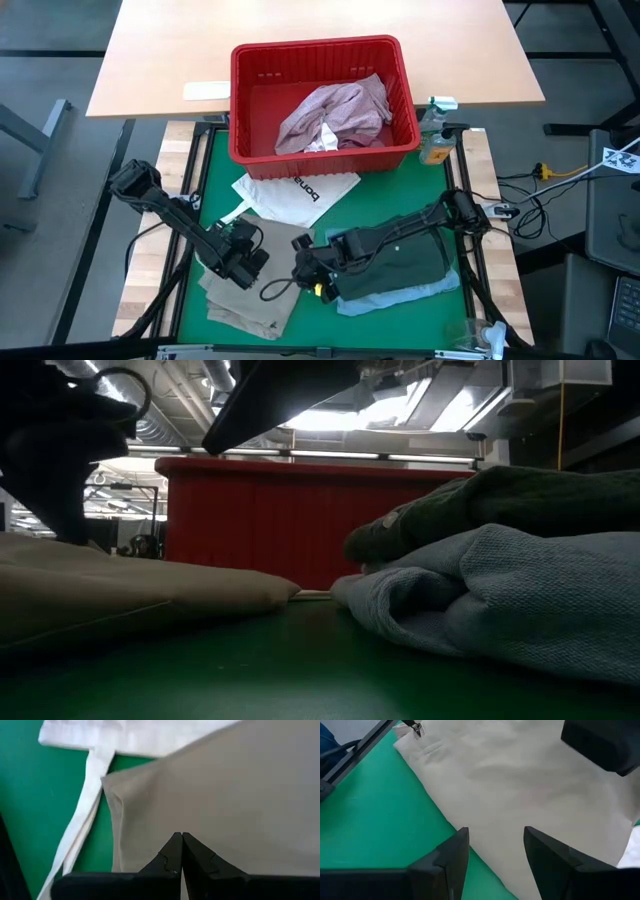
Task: Fold laundry
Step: Fold the gray shorts
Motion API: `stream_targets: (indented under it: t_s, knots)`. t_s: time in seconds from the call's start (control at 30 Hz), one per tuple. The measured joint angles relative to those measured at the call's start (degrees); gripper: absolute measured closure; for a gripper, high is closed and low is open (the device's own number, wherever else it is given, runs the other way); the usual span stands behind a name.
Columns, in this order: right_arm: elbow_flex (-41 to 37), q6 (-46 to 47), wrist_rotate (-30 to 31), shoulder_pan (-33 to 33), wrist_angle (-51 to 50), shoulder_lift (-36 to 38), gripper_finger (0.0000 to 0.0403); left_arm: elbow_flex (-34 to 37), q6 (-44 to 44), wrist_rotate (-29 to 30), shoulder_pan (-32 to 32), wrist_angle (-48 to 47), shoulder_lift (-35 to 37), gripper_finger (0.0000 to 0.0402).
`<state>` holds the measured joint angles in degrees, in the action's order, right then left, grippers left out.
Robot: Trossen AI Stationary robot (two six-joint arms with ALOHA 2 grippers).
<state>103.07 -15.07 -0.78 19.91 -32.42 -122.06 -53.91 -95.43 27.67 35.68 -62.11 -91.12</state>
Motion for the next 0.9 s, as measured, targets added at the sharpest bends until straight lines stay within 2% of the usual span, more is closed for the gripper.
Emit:
stream_targets:
  t_s: [0.17,0.3,0.37,0.47,0.63,0.9]
  knots:
    - [0.0,0.0,-0.2,0.0,0.0,0.0,0.0215,-5.8,9.3,-4.3,1.2,-0.1,0.2,0.0399]
    - [0.0,0.0,-0.2,0.0,-0.1,0.0,0.0215,-11.4,16.1,-13.9,3.1,0.4,0.3,0.0399]
    - [0.0,0.0,-0.2,0.0,-0.2,0.0,0.0215,-13.2,16.9,-18.6,4.6,1.0,0.3,0.0399]
    - [0.0,0.0,-0.2,0.0,-0.2,0.0,0.0215,-13.7,16.6,-22.1,7.3,5.7,0.3,0.0399]
    - [0.0,0.0,-0.2,0.0,-0.4,0.0,0.0215,-13.7,15.0,-22.7,11.7,9.3,0.3,0.0391]
    - [0.0,0.0,-0.2,0.0,-0.4,0.0,0.0215,-13.7,13.0,-22.8,15.1,9.0,0.3,0.0316]
